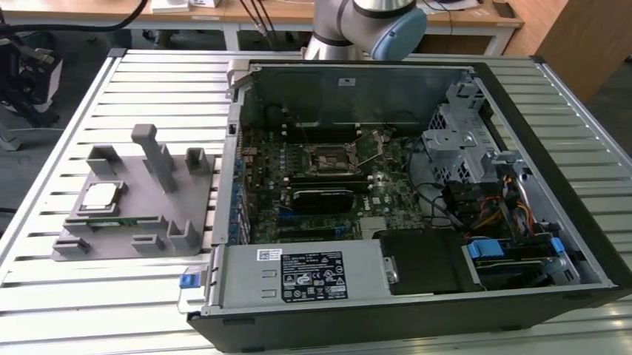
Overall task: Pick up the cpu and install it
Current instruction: 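Pick up the cpu and move it towards the insertion slot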
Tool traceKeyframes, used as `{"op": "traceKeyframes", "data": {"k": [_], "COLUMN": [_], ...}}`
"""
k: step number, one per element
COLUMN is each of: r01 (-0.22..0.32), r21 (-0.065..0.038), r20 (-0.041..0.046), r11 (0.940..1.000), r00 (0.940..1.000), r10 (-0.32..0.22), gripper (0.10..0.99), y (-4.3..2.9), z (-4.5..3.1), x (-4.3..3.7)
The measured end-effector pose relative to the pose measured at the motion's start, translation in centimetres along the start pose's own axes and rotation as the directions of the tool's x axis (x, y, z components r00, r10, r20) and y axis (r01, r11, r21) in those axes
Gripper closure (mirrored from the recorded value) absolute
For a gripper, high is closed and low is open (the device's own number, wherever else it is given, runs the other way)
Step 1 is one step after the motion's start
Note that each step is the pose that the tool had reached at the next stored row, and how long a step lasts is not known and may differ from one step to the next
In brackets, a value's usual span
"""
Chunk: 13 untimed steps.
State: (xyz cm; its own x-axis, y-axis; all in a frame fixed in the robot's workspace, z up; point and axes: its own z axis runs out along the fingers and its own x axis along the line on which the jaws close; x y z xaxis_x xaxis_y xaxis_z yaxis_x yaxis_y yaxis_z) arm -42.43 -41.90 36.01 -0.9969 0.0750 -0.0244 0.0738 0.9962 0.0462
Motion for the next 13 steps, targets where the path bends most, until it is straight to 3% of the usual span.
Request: {"op": "traceKeyframes", "data": {"k": [2,3,5,6,8,9,11,12,13], "r01": [0.000,0.000,0.000,0.000,0.000,0.000,0.000,0.000,0.000], "r21": [0.000,0.000,0.000,0.000,-0.001,-0.002,-0.007,-0.010,-0.013], "r20": [-0.0002,-0.0001,-0.0002,-0.0001,-0.0003,-0.0004,-0.0008,-0.0011,-0.0011], "r11": [1.0000,1.0000,1.0000,1.0000,1.0000,1.0000,1.0000,0.9999,0.9999], "r00": [1.0000,1.0000,1.0000,1.0000,1.0000,1.0000,1.0000,1.0000,1.0000], "r10": [0.000,0.000,0.000,0.000,0.000,0.000,0.000,0.000,0.000], "gripper": [0.796,0.796,0.678,0.678,0.561,0.561,0.447,0.447,0.388], "y": [-0.14,-0.19,-0.29,-0.34,-0.42,-0.45,-0.50,-0.53,-0.56], "z": [0.34,0.52,0.87,1.05,1.42,1.60,1.91,2.03,2.18], "x": [0.01,0.02,0.04,0.04,0.07,0.08,0.11,0.13,0.14]}}
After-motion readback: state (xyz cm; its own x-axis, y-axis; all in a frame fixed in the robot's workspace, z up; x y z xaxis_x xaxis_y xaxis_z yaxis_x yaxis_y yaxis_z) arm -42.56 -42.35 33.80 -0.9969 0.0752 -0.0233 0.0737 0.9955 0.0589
